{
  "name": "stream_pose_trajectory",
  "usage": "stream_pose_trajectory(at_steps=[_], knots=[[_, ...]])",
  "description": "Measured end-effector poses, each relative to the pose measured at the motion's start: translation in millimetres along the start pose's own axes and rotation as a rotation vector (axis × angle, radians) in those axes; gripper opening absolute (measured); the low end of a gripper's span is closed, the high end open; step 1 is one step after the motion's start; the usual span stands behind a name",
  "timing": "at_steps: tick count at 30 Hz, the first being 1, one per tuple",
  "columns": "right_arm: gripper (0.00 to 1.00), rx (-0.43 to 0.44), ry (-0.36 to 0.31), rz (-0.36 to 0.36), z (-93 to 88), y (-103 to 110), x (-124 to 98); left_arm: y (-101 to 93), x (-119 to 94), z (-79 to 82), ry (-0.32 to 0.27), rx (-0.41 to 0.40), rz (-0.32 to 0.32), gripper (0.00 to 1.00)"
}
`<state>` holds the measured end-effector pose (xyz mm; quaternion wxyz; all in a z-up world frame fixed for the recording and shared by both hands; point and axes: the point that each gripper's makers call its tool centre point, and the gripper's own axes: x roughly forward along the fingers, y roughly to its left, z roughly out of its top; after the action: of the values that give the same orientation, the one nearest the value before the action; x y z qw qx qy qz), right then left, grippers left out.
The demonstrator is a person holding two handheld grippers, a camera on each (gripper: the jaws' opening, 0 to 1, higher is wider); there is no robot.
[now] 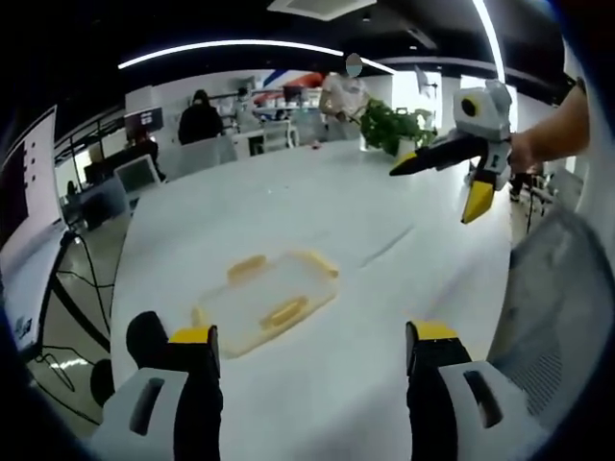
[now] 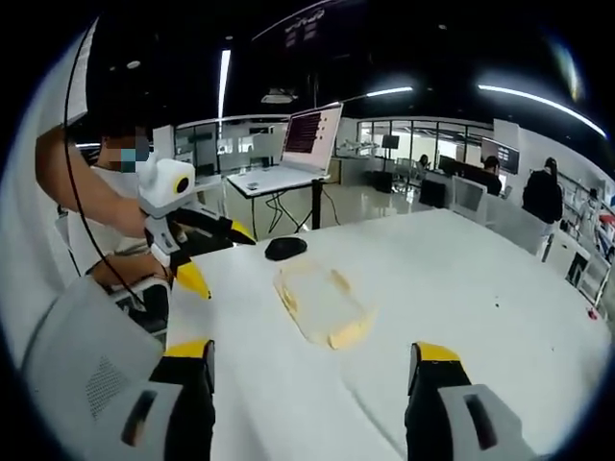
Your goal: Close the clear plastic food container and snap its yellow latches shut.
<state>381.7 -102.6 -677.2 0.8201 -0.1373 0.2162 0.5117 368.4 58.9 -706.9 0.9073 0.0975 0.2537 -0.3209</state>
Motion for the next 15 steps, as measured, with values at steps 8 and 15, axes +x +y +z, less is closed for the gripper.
stream_pose_trajectory(at_steps=[8, 15], knots=[[0.81, -0.017, 0.016, 0.02, 2.4, 1.0, 8.7, 10.0, -2.7, -3.2, 0.004, 0.005, 0.006, 0.78], [0.81, -0.027, 0.023, 0.032, 6.3, 0.3, 17.7, 20.0, -6.2, -7.9, 0.012, 0.014, 0.01, 0.79]])
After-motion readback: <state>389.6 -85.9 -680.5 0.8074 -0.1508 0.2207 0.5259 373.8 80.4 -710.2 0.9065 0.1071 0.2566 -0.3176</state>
